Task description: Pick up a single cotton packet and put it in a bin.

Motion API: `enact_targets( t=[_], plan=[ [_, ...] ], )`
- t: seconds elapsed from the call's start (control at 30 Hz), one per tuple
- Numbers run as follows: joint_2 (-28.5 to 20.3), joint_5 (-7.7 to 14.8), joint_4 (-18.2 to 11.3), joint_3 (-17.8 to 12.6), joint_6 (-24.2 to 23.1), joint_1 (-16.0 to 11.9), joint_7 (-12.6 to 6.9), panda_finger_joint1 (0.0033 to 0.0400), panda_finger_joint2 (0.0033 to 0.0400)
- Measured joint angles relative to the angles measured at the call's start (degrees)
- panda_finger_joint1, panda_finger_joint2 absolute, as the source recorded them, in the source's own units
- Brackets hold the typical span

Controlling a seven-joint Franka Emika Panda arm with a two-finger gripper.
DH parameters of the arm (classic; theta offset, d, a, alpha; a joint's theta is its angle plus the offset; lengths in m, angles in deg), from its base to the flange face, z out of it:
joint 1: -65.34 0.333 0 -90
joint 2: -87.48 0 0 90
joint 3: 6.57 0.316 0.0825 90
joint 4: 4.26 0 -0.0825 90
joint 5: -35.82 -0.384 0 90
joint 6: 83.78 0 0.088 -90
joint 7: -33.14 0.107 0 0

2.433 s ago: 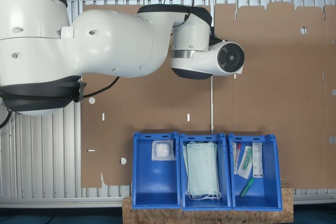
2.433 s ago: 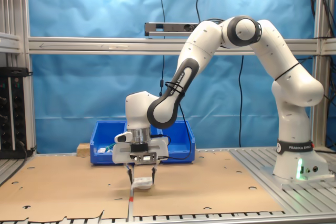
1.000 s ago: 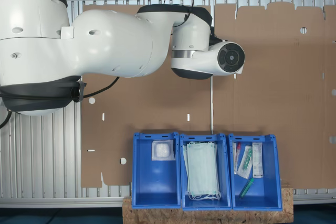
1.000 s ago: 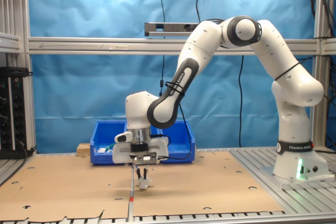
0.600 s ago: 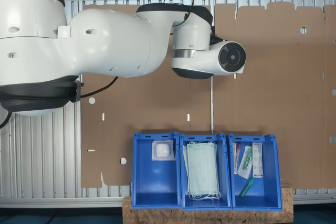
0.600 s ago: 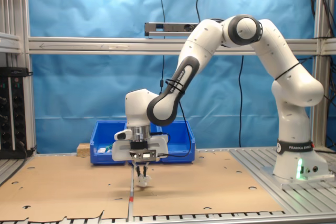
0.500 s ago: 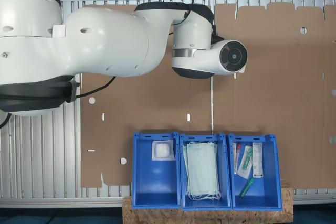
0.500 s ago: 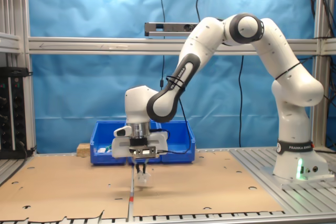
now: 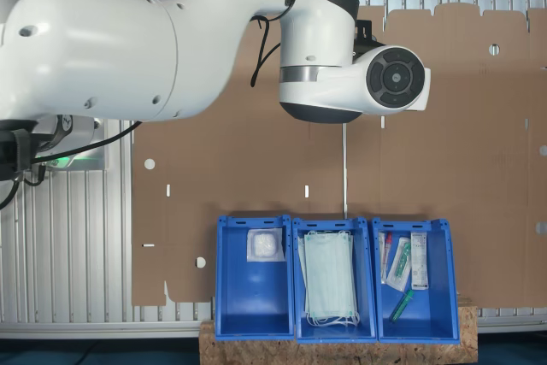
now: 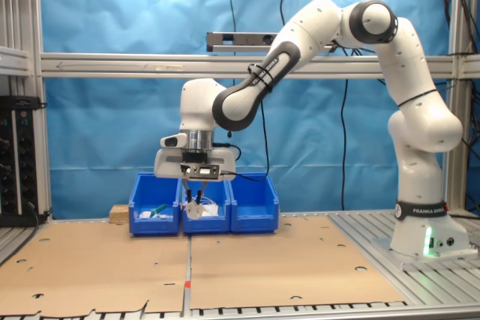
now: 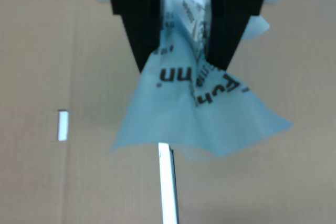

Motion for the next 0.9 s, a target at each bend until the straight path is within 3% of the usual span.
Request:
enact_targets(
  t=[0.5, 0.67, 0.9],
  plan=[
    [-13.5, 0.0, -6.9, -1.1, 3.3, 0.5, 0.0, 0.0061, 0.0061],
    [-15.9, 0.0, -10.4, -3.8, 4.1, 0.7, 0.0, 0.0061, 0.0061],
    [-16.4, 0.0, -13.0, -8.7, 4.7, 0.7, 0.0, 0.0061, 0.0061]
  ],
)
